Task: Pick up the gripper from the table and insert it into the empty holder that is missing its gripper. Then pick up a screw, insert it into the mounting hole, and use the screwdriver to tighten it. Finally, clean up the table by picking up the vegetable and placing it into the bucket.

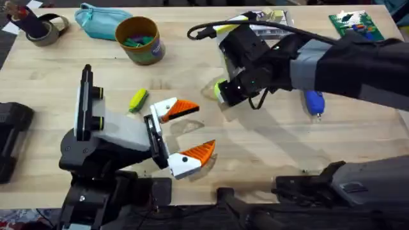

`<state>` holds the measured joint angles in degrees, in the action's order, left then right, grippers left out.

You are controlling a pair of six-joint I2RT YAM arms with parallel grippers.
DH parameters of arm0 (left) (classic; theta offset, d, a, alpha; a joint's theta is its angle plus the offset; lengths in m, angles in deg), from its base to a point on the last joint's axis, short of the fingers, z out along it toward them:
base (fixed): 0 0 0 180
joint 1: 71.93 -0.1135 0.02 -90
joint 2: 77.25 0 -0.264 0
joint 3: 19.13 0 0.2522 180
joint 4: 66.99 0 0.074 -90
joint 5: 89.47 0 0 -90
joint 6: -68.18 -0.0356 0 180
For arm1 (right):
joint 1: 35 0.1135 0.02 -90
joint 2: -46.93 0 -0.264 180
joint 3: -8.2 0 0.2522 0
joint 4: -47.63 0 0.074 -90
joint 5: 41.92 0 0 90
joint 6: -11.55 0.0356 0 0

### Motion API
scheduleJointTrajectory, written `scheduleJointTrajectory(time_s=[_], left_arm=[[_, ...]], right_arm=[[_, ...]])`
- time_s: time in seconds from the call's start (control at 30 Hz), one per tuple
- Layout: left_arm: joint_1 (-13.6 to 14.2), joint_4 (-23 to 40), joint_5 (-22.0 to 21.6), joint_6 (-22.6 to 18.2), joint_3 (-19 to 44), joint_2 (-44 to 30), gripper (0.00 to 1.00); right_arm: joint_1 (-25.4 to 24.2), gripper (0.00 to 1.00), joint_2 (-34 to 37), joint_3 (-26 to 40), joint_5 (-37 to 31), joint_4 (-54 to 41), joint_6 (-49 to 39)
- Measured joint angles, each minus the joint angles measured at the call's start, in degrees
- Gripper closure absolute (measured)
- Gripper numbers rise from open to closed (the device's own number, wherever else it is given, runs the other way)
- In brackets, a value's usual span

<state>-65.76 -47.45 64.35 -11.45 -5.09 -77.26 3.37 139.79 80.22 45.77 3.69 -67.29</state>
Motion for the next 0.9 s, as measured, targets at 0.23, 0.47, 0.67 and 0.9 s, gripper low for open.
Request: scheduleJointTrajectory(time_s=[0.23,0.47,0.67,0.9], left_arm=[[0.0,0.0,0.0,0.0,0.0,0.0,0.008],[0.0,0.0,0.0,0.0,0.0,0.0,0.008],[0.0,0.0,0.0,0.0,0.0,0.0,0.008],[0.0,0.0,0.0,0.0,0.0,0.0,0.008]], right_arm=[[0.0,0.995,0.0,0.0,0.0,0.0,0.0],[0.0,0.995,0.0,0.0,0.0,0.0,0.0],[0.0,0.995,0.0,0.0,0.0,0.0,0.0],[0.0,0.995,-1.1,1.1,0.0,-1.3,-0.3]])
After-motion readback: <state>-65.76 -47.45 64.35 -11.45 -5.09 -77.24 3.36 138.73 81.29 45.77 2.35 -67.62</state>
